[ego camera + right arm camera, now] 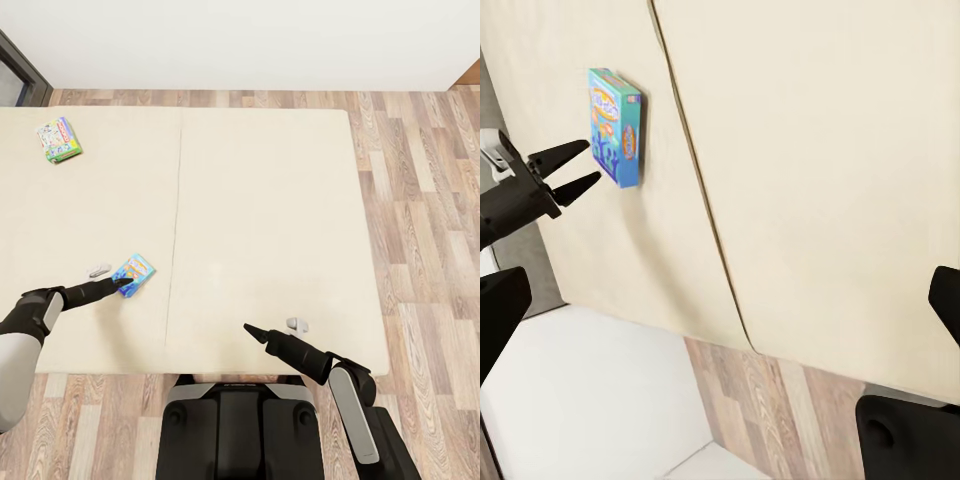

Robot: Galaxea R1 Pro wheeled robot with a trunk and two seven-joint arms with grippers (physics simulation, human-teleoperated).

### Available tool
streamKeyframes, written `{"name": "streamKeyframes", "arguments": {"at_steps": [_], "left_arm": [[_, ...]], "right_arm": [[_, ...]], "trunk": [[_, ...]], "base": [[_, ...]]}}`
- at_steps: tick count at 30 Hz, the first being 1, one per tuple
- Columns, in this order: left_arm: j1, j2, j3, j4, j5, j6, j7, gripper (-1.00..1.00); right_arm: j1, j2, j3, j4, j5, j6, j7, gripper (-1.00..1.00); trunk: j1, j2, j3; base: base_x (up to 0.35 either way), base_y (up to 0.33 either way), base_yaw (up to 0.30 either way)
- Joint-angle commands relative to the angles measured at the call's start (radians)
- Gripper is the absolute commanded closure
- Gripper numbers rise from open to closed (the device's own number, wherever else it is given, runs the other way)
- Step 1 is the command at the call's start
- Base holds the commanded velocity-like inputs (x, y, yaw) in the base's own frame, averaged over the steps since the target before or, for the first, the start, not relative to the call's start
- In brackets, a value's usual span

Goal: Put all the toys in the child's room - the three board games (two on the bed and one on the table), the two jigsaw puzzles on the table, and the tennis ball on the table - inside the toy box on the table in the child's room.

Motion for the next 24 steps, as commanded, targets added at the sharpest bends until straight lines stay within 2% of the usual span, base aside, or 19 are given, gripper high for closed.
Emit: {"name": "streamKeyframes", "arguments": {"at_steps": [1, 14, 24], "left_arm": [[-0.001, 0.000, 0.006, -0.003, -0.003, 0.009, -0.005, -1.00], [-0.001, 0.033, 0.006, -0.141, -0.006, 0.103, -0.004, -1.00], [-0.001, 0.048, 0.006, -0.173, -0.007, 0.112, 0.004, -1.00]], "right_arm": [[0.000, 0.000, -0.001, -0.001, 0.002, 0.005, 0.003, -1.00], [0.000, 0.001, -0.001, -0.001, 0.000, 0.005, 0.003, -1.00], [0.000, 0.003, -0.001, 0.000, 0.000, 0.004, 0.002, -1.00]], "trunk": [[0.000, -0.001, -0.001], [0.000, -0.001, -0.001], [0.000, -0.001, -0.001]], "base": [[0.000, 0.000, 0.000], [0.000, 0.000, 0.000], [0.000, 0.000, 0.000]]}}
